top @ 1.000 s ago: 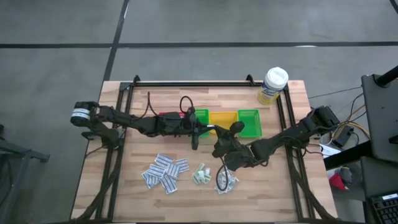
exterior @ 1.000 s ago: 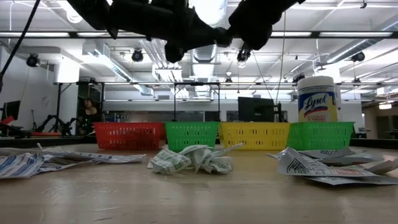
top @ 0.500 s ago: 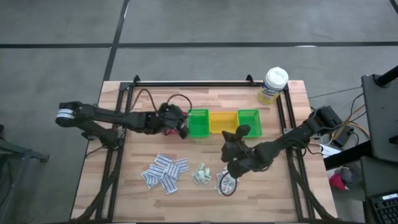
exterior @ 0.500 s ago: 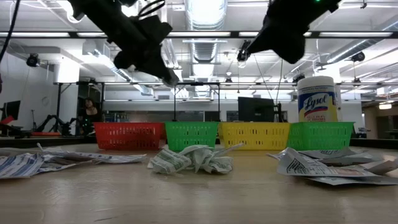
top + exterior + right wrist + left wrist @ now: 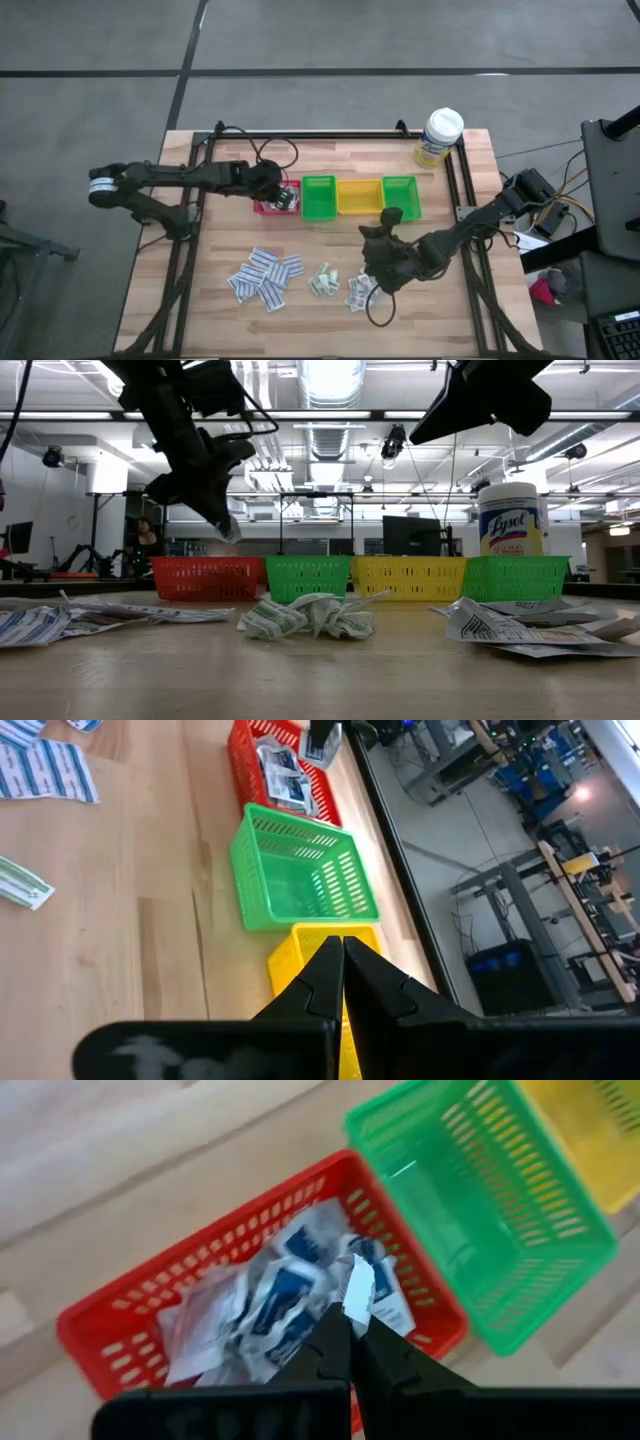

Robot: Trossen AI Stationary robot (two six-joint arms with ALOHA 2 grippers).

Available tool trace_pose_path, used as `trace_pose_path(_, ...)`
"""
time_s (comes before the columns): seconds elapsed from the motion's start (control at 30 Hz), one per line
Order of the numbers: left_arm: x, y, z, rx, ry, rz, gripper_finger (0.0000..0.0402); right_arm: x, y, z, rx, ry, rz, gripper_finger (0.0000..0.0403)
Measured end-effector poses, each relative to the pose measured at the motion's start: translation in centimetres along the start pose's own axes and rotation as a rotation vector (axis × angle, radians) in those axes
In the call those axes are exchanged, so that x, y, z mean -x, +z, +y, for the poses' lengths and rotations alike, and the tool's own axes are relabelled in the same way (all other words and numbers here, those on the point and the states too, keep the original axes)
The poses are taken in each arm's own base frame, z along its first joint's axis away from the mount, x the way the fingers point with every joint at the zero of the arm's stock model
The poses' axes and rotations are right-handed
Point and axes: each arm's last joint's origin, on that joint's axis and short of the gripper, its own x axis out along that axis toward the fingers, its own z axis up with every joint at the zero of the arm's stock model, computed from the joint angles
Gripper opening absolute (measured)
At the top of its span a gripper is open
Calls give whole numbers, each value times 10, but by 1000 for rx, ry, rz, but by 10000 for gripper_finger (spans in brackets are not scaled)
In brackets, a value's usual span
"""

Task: Pick & Place First Aid Supplies
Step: Put the alcohol pad into the red basket

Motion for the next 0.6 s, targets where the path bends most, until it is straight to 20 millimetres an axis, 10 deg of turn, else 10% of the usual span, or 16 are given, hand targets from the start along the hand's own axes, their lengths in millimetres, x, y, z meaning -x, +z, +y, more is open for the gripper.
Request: trace_pose_path(0.6, -21, -18, 15, 87, 89, 93, 0, 0, 0, 0, -1, 0, 0, 8)
